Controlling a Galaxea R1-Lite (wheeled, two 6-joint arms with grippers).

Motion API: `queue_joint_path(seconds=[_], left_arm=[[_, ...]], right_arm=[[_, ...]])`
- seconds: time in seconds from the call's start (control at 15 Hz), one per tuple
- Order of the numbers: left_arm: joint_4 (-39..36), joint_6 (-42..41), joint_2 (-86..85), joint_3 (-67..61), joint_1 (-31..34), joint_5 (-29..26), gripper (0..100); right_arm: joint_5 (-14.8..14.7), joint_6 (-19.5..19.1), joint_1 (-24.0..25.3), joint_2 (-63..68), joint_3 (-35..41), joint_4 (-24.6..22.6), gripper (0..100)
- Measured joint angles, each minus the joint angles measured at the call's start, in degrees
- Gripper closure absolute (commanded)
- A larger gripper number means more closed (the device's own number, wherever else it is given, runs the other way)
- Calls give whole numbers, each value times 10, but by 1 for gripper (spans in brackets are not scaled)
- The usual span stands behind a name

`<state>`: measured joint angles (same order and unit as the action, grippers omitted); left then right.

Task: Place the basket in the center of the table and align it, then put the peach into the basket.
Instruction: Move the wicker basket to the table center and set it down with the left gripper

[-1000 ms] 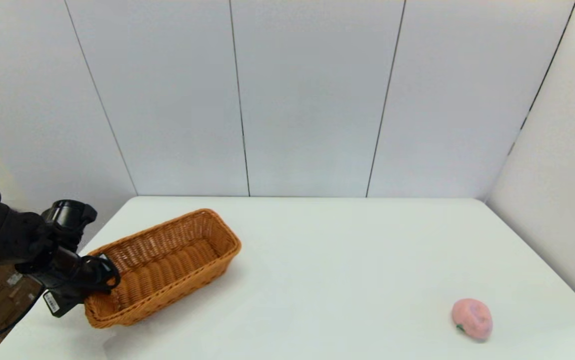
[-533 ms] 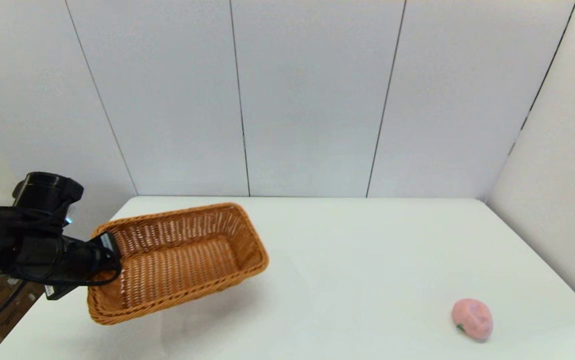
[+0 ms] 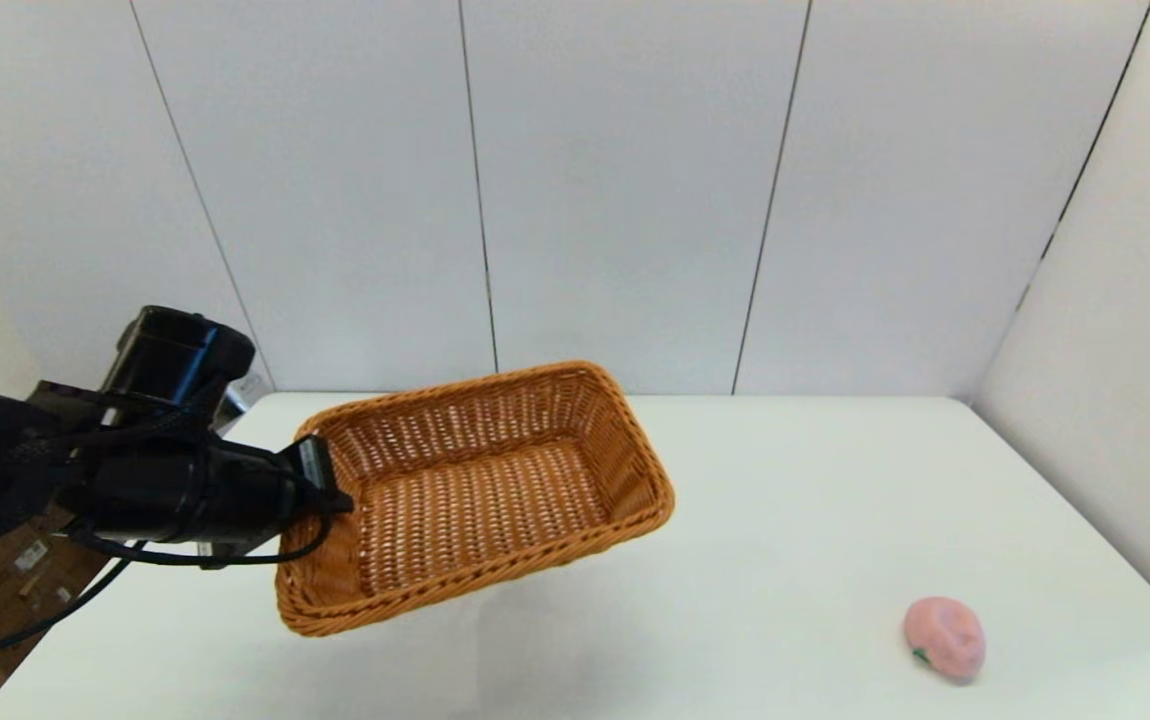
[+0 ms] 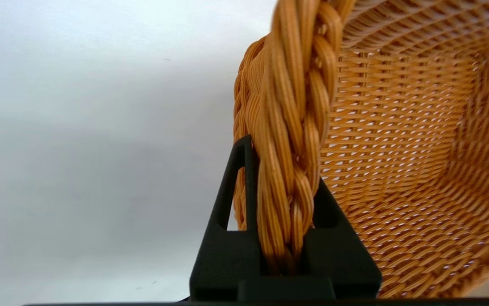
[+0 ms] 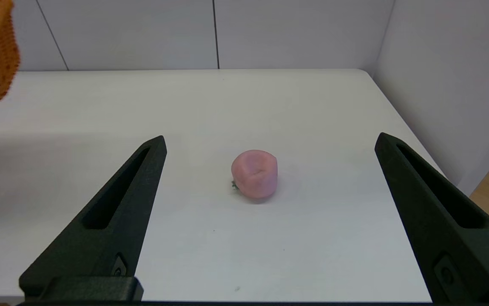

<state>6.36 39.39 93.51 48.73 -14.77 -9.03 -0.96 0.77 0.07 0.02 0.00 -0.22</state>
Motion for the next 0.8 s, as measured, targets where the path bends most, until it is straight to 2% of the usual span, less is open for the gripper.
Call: queue_joint_path(seconds=[0.4, 0.8], left_arm=[[-39, -4, 125, 36, -83, -10, 100], [-67, -16, 227, 97, -108, -12, 100]], right_arm=[[0, 0, 0, 0, 0, 0, 0], [0, -1, 0, 0, 0, 0, 0]])
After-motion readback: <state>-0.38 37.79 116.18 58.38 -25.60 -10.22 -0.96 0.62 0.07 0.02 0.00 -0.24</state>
